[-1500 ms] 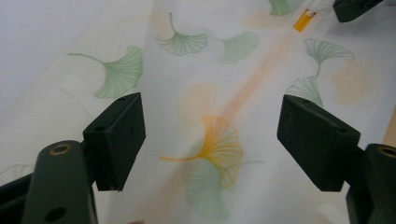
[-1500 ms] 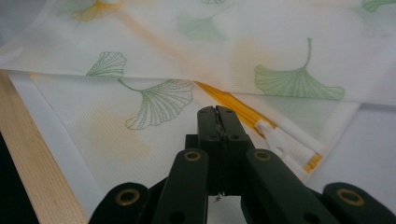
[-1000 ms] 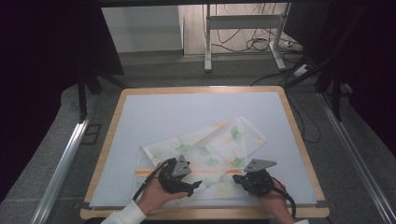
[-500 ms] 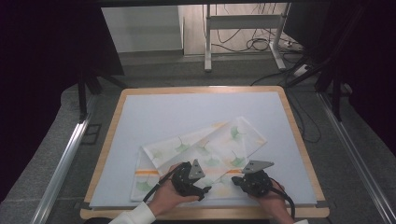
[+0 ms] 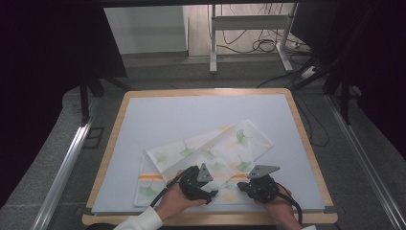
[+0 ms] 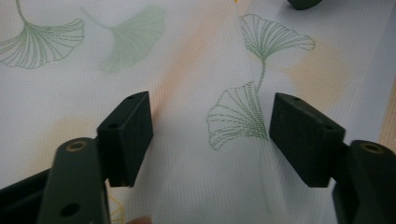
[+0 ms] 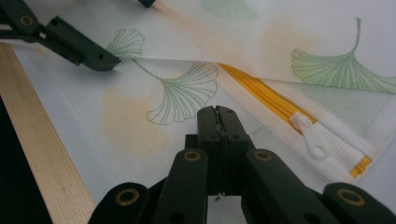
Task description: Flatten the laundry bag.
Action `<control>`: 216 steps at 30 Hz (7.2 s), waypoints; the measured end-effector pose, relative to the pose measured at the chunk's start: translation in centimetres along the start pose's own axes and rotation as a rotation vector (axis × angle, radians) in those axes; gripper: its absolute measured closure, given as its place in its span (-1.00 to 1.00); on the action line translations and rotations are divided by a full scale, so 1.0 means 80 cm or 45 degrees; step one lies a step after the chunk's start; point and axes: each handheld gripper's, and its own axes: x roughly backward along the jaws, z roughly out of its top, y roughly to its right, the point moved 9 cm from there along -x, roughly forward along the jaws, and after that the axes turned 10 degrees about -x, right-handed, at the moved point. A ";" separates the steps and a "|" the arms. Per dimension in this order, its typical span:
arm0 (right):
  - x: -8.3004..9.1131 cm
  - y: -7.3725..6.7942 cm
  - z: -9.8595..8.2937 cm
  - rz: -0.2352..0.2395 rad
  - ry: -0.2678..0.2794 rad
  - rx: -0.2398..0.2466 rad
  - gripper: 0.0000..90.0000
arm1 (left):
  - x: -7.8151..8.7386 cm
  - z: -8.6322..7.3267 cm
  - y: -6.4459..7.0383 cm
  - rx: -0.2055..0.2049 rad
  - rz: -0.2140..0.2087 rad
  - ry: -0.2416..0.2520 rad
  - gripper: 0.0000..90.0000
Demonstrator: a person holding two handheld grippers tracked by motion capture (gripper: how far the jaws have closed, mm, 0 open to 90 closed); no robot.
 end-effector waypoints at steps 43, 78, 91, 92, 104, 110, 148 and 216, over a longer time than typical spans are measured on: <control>0.000 0.001 0.000 -0.001 -0.003 0.023 0.94 | 0.019 0.005 -0.020 0.002 0.059 0.083 0.95; 0.001 0.002 0.000 0.000 -0.004 0.019 0.94 | 0.035 0.003 -0.041 0.046 0.100 0.125 0.95; 0.001 0.002 0.000 0.001 -0.004 0.020 0.94 | 0.039 0.002 -0.050 0.064 0.119 0.135 0.96; 0.001 0.002 0.000 0.002 -0.003 0.019 0.94 | 0.040 0.002 -0.051 0.065 0.120 0.136 0.96; 0.001 0.002 -0.001 0.006 -0.004 0.016 0.94 | 0.043 0.003 -0.060 0.075 0.138 0.145 0.97; 0.001 0.002 -0.001 0.007 -0.003 0.013 0.94 | 0.044 0.002 -0.067 0.093 0.136 0.149 0.97; 0.001 0.003 -0.001 0.015 -0.003 0.012 0.94 | 0.053 -0.002 -0.134 0.221 0.184 0.168 0.97; 0.001 0.004 -0.001 0.035 0.004 0.001 0.94 | 0.068 -0.021 -0.304 0.373 0.314 0.081 0.96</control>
